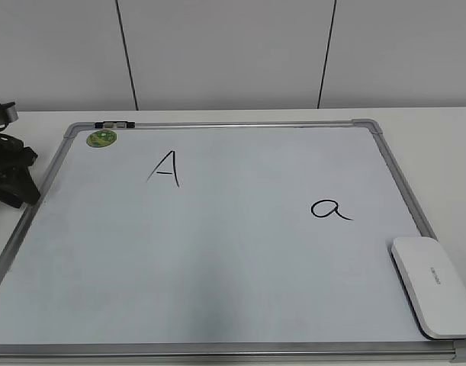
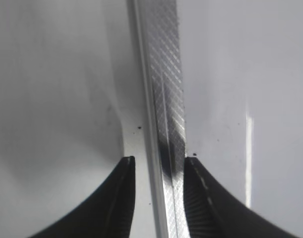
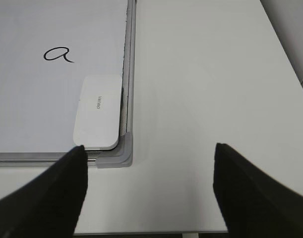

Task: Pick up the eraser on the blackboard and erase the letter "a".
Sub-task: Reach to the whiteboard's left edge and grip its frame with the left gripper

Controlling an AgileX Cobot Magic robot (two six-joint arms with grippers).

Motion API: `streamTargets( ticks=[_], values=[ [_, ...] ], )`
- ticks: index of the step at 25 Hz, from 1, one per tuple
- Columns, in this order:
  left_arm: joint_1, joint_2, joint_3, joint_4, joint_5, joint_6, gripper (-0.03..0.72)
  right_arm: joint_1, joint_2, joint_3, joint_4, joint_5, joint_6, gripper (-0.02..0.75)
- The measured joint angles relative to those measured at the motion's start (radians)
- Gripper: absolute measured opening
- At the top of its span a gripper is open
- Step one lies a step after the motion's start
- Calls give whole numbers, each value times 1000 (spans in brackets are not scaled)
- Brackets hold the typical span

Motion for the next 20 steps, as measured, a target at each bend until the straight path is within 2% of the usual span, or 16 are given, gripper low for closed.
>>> streamTargets(
  ticks=[11,20],
  values=[
    [0,37,-28,-11,16,0,234,0,0,0,0,0,0,586],
    [0,46,-58,-11,41,0,162,0,0,0,2,0,0,587]
  ],
)
